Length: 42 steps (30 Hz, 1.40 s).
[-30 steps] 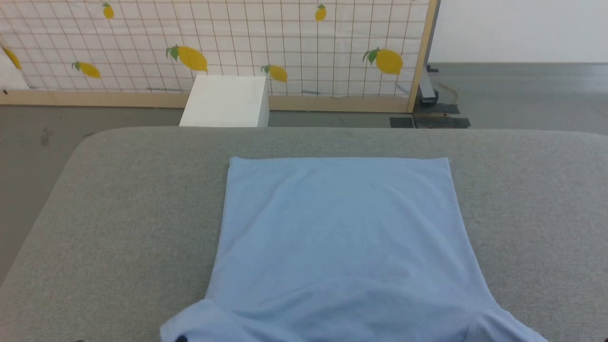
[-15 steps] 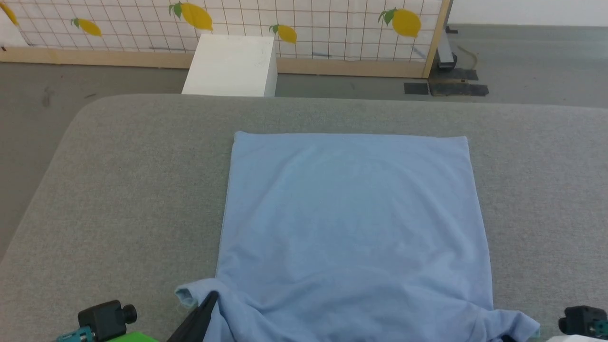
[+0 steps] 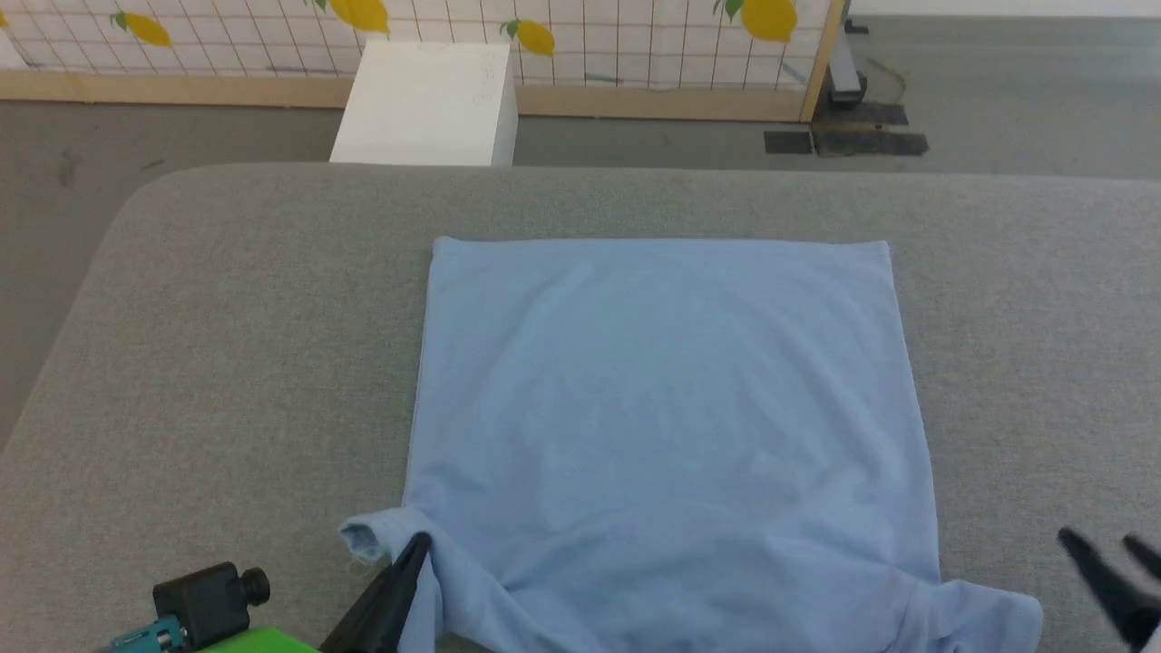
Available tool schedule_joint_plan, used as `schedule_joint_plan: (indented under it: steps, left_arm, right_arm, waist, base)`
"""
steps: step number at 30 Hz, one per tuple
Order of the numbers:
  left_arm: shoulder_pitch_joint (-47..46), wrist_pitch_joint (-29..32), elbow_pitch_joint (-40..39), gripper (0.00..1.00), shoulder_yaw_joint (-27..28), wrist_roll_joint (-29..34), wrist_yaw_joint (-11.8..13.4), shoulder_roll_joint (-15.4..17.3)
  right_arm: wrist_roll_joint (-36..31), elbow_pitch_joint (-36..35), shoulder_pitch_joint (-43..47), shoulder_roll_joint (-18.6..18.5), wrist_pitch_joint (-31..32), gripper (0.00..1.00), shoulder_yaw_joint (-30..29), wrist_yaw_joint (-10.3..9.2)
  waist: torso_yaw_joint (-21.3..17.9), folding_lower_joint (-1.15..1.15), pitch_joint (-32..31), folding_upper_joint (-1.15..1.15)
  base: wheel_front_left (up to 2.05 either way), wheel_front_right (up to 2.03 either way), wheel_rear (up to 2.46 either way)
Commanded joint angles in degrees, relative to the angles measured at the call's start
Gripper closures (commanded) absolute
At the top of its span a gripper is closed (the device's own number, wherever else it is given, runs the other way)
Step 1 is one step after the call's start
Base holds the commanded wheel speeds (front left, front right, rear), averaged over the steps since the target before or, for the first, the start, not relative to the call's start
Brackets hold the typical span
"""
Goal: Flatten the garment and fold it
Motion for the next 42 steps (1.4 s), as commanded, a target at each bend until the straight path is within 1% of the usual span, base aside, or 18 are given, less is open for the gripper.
schedule_joint_plan:
  steps: [1, 2, 4, 5, 7, 9, 11, 13, 17, 20, 23, 28, 31, 36, 41, 42]
  left_arm:
    - [-1.17, -0.56, -0.53, 1.00, -0.25, 1.07, -0.61, -0.15]
    - [-1.50, -0.78, -0.86, 1.00, -0.40, 1.33, -0.74, -0.23]
    - [-2.27, -1.16, -1.47, 1.00, -0.73, 1.99, -0.96, -0.34]
    - [-2.70, -1.24, -1.70, 1.00, -0.96, 2.26, -1.03, -0.42]
    - [-3.74, -1.35, -2.19, 1.00, -1.54, 2.86, -1.32, -0.53]
    - [-4.78, -1.45, -2.59, 1.00, -2.03, 3.54, -1.60, -0.53]
    - [-5.74, -1.60, -2.95, 1.00, -2.36, 4.13, -1.80, -0.57]
    - [-6.68, -1.61, -3.34, 1.00, -2.80, 4.73, -1.99, -0.56]
    - [-8.89, -1.22, -4.08, 1.00, -4.22, 5.81, -2.50, -0.69]
    - [-11.03, -0.95, -4.65, 1.00, -5.60, 6.56, -3.18, -1.03]
    - [-12.89, -0.75, -4.81, 1.00, -6.92, 7.01, -3.82, -1.57]
    - [-15.12, -0.89, -4.11, 1.00, -8.48, 7.45, -4.68, -2.49]
    - [-15.95, -1.17, -3.64, 1.00, -9.05, 7.56, -5.15, -2.90]
    - [-16.52, -1.26, -2.97, 1.00, -9.51, 7.18, -5.47, -3.27]
    - [-16.74, -1.34, -2.75, 1.00, -9.74, 6.88, -5.46, -3.59]
    - [-16.69, -1.30, -2.74, 1.00, -9.71, 6.79, -5.42, -3.55]
  right_arm:
    - [0.40, -3.37, -0.55, -0.60, 1.45, 0.00, -1.27, -0.08]
    - [0.19, -6.16, -1.69, -1.08, 2.15, 0.00, -2.33, -0.08]
    - [-0.32, -9.57, -4.88, -1.27, 2.66, 0.00, -3.68, -0.08]
    - [-0.73, -10.20, -6.64, -1.64, 2.74, 0.00, -3.74, -0.08]
    - [-1.00, -10.66, -10.51, -2.70, 3.81, 0.00, -1.81, -0.08]
    - [-1.10, -9.60, -15.42, -3.07, 5.03, 0.00, 0.08, -0.08]
    - [-1.66, -7.11, -20.93, -3.87, 6.26, 0.00, 2.47, -0.08]
    - [-2.65, -3.14, -27.41, -4.72, 6.67, 0.00, 4.08, -0.08]
    - [-6.44, 6.78, -38.83, -5.42, 8.22, 0.00, 6.09, -0.08]
    - [-10.09, 13.00, -45.87, -5.96, 9.37, 0.00, 6.06, -0.08]
    - [-13.68, 18.33, -51.40, -5.85, 9.32, 0.00, 4.52, -0.08]
    - [-18.48, 24.96, -55.46, -6.26, 9.90, 0.00, 3.01, -0.08]
    - [-19.65, 28.00, -56.00, -5.42, 10.58, 0.00, 2.36, -0.08]
    - [-20.26, 30.17, -55.39, -4.40, 10.85, 0.00, 1.96, -0.08]
    - [-21.94, 32.49, -55.15, -3.68, 10.30, 0.00, 0.05, -0.08]
    - [-22.38, 32.93, -55.20, -3.39, 10.56, 0.18, -0.27, -0.08]
  waist:
    - [0.20, 0.00, 1.38, 0.00]
    - [0.38, 0.00, 1.95, 0.00]
    - [0.81, 0.00, 3.05, 0.00]
    - [1.11, 0.00, 3.60, 0.00]
    - [1.74, 0.00, 4.90, 0.00]
    - [2.29, 0.00, 6.31, 0.00]
    - [2.77, 0.00, 7.86, 0.00]
    - [3.36, 0.00, 9.76, 0.00]
    - [5.25, 0.00, 14.10, 0.00]
    - [7.47, 0.00, 17.79, 0.00]
    - [9.73, 0.00, 21.01, 0.00]
    - [12.91, 0.00, 24.59, 0.00]
    - [14.18, 0.00, 25.87, 0.00]
    - [15.47, 0.00, 26.34, 0.00]
    - [15.94, 0.00, 26.73, 0.00]
    - [15.87, 0.00, 26.71, 0.00]
  base:
    - [0.00, 0.00, 0.00]
    - [0.00, 0.00, 0.00]
    - [0.00, 0.00, 0.00]
    - [0.00, 0.00, 0.00]
    - [0.00, 0.00, 0.00]
    - [0.00, 0.00, 0.00]
    - [0.00, 0.00, 0.00]
    - [0.00, 0.00, 0.00]
    - [0.00, 0.00, 0.00]
    - [0.00, 0.00, 0.00]
    - [0.00, 0.00, 0.00]
    - [0.00, 0.00, 0.00]
    - [0.00, 0.00, 0.00]
    - [0.00, 0.00, 0.00]
    - [0.00, 0.00, 0.00]
    - [0.00, 0.00, 0.00]
